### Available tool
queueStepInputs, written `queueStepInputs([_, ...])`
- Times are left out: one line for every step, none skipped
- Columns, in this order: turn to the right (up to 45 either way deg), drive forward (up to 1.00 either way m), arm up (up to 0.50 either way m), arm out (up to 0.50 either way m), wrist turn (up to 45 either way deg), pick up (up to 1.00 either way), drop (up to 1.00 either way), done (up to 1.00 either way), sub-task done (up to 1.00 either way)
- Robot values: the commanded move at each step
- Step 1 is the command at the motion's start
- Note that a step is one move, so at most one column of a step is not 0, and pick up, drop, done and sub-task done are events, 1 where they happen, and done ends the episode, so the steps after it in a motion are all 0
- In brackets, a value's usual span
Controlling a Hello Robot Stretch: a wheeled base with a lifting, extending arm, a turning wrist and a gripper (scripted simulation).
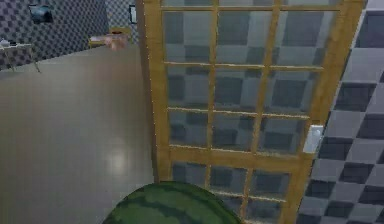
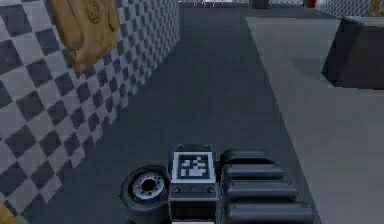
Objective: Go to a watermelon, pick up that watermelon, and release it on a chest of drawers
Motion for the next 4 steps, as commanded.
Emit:
queueStepInputs([45.0, 0.0, 0.0, 0.0, 0.0, 0.0, 0.0, 0.0, 0.0])
queueStepInputs([45.0, 0.0, 0.0, 0.0, 0.0, 0.0, 0.0, 0.0, 0.0])
queueStepInputs([6.0, 0.0, 0.0, 0.0, 0.0, 0.0, 0.0, 0.0, 0.0])
queueStepInputs([0.0, 0.15, 0.0, 0.0, 0.0, 0.0, 0.0, 0.0, 0.0])
